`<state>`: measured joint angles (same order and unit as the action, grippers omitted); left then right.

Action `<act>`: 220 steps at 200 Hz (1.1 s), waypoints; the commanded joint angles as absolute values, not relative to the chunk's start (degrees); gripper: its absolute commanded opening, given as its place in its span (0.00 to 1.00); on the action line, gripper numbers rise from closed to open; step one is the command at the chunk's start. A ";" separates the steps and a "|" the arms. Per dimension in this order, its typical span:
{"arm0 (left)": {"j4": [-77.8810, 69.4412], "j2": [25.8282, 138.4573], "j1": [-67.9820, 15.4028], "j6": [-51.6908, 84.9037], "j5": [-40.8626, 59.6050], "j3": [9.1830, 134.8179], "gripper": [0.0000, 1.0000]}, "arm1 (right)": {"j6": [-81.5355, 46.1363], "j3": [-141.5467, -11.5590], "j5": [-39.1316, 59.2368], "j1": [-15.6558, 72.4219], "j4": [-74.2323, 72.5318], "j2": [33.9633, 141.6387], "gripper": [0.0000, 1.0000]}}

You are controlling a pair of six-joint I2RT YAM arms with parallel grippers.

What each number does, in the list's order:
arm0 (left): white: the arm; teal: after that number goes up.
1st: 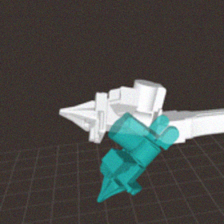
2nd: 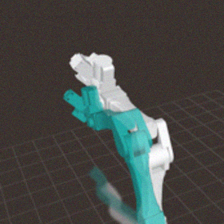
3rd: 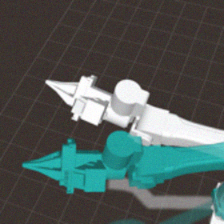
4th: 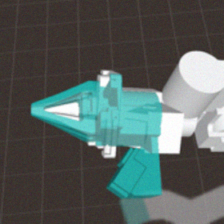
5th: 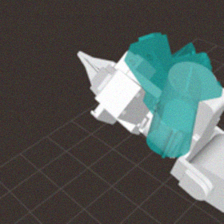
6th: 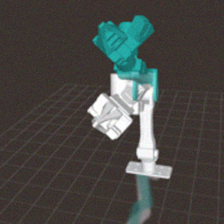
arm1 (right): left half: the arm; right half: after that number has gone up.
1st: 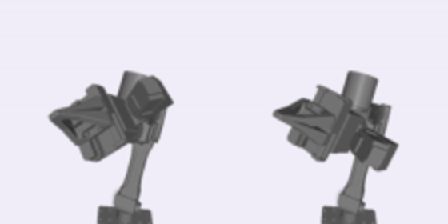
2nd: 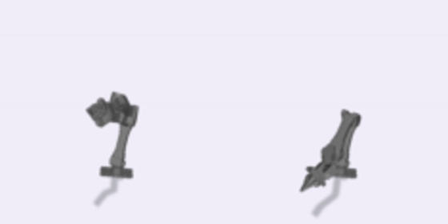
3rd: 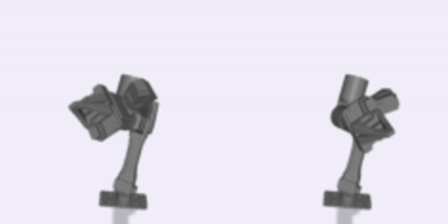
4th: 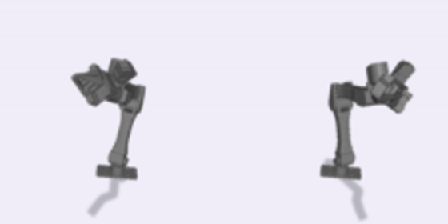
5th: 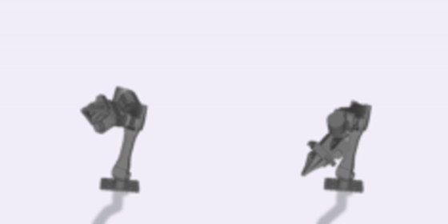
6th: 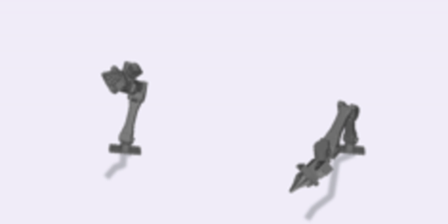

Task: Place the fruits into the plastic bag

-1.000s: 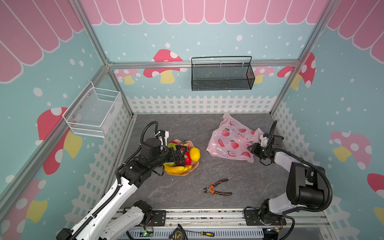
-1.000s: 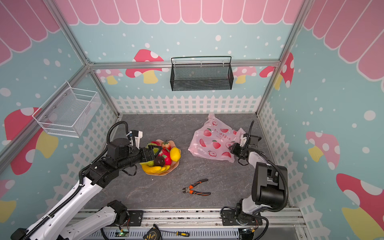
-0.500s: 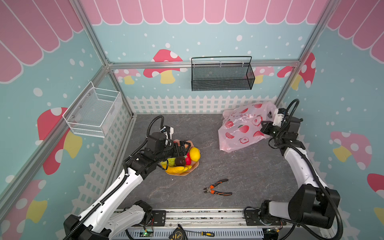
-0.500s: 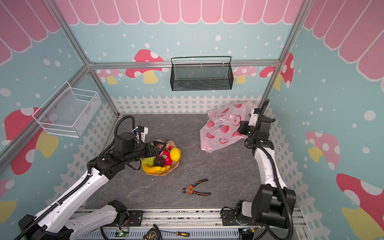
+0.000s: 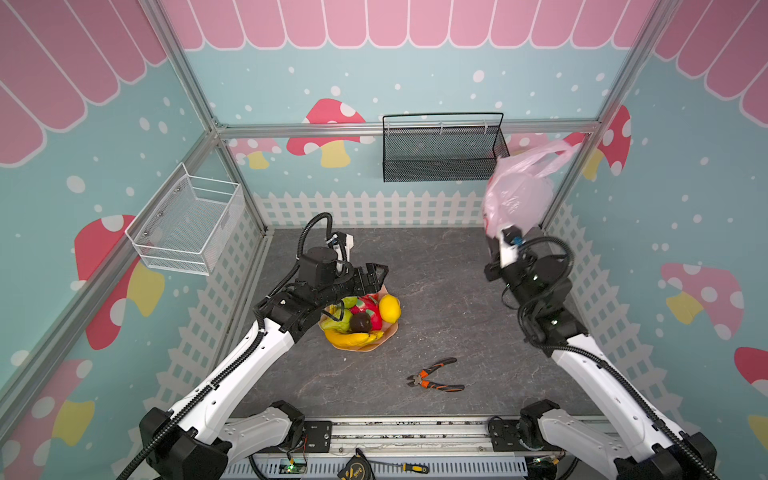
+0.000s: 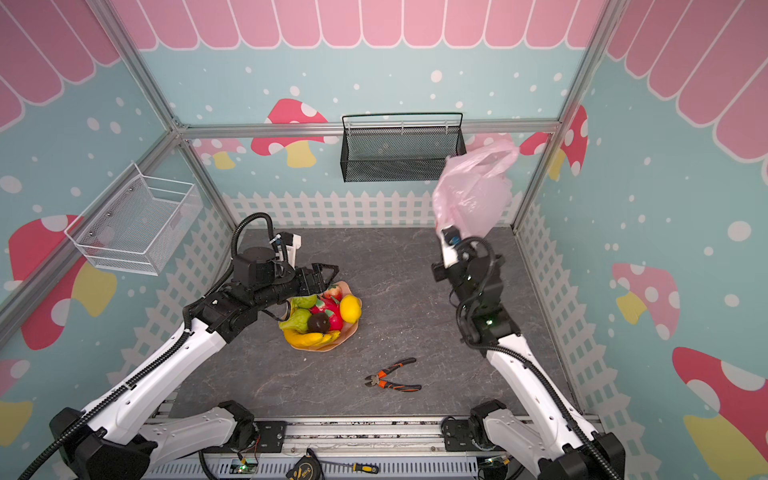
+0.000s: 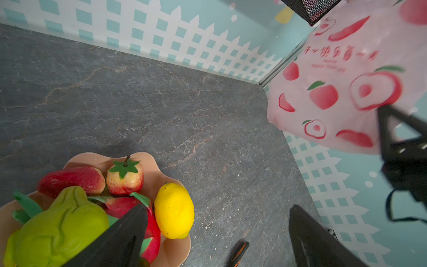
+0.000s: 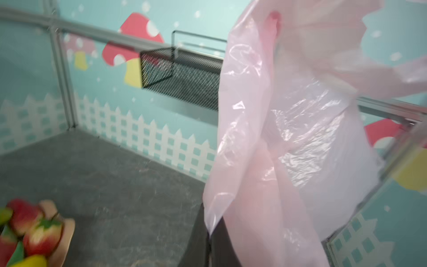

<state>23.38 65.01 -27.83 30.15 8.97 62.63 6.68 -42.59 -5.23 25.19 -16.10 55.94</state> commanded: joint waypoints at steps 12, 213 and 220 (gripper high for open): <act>22.82 62.89 -27.78 29.52 6.73 59.72 0.96 | 18.20 -29.24 -24.11 40.70 -17.56 54.13 0.16; 28.41 59.29 -26.39 24.12 6.93 61.21 0.97 | -50.12 -80.82 0.65 28.70 37.25 88.15 0.87; 28.64 59.00 -26.37 23.79 6.58 61.26 0.97 | -50.86 -81.86 2.17 27.99 37.16 90.91 0.87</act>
